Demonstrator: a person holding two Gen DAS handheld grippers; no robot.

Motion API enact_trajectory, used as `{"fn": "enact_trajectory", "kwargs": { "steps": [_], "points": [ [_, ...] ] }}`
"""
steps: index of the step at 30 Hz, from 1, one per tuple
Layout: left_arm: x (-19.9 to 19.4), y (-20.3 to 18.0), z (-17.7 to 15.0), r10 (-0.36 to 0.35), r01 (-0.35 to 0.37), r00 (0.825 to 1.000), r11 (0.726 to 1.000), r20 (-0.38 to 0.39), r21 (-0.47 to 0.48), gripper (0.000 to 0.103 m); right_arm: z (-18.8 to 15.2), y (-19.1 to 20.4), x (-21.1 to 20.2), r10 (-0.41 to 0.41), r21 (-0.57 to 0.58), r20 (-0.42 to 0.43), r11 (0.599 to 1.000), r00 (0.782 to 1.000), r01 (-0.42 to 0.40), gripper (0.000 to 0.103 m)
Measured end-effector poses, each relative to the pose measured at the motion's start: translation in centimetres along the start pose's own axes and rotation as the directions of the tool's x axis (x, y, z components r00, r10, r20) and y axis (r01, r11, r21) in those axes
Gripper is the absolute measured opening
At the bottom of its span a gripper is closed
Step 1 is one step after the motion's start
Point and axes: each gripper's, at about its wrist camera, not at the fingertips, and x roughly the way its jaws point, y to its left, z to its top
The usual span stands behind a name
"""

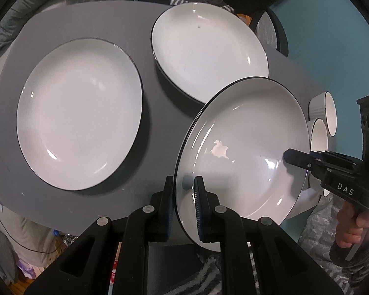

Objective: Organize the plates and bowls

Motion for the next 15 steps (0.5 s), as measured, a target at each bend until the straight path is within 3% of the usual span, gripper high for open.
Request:
{"fn": "enact_trajectory", "kwargs": {
  "steps": [15],
  "points": [
    [-2.1, -0.4, 2.7, 0.009, -0.009, 0.999, 1.000, 0.043, -0.009, 0.014, 1.3, 0.2, -2.2, -0.003, -0.009, 0.022, 1.000, 1.000, 0.003, 0.015]
  ]
}}
